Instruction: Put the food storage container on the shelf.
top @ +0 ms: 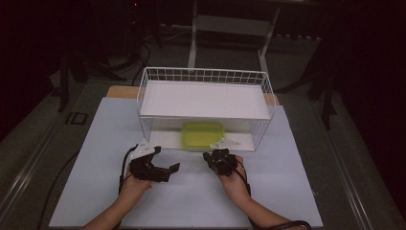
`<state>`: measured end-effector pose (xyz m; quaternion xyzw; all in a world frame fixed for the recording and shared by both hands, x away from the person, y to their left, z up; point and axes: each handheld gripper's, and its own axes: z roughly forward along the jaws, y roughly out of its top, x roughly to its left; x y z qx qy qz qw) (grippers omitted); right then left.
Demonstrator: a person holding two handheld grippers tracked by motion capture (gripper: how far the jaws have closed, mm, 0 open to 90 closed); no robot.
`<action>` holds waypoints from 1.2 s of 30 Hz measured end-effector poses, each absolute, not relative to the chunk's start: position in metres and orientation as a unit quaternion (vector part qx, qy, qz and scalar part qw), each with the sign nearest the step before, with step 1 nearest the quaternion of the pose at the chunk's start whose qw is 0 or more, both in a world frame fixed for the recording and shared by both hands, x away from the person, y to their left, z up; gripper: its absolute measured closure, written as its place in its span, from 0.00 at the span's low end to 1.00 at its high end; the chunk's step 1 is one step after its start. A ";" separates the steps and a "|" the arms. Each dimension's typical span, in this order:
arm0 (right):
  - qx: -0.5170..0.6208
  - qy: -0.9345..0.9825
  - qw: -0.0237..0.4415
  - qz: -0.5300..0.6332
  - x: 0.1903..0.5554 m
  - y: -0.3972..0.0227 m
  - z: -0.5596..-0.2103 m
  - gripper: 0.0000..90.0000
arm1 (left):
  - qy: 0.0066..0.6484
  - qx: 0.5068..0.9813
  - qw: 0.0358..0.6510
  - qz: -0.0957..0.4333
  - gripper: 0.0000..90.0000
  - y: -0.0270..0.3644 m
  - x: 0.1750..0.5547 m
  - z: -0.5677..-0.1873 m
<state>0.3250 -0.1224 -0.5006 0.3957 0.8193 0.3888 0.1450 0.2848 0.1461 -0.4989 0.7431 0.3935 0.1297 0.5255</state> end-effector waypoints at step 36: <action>0.443 0.790 0.173 0.386 0.391 -0.103 -0.514 1.00 | 0.369 0.738 0.540 0.168 0.00 0.148 0.278 -0.501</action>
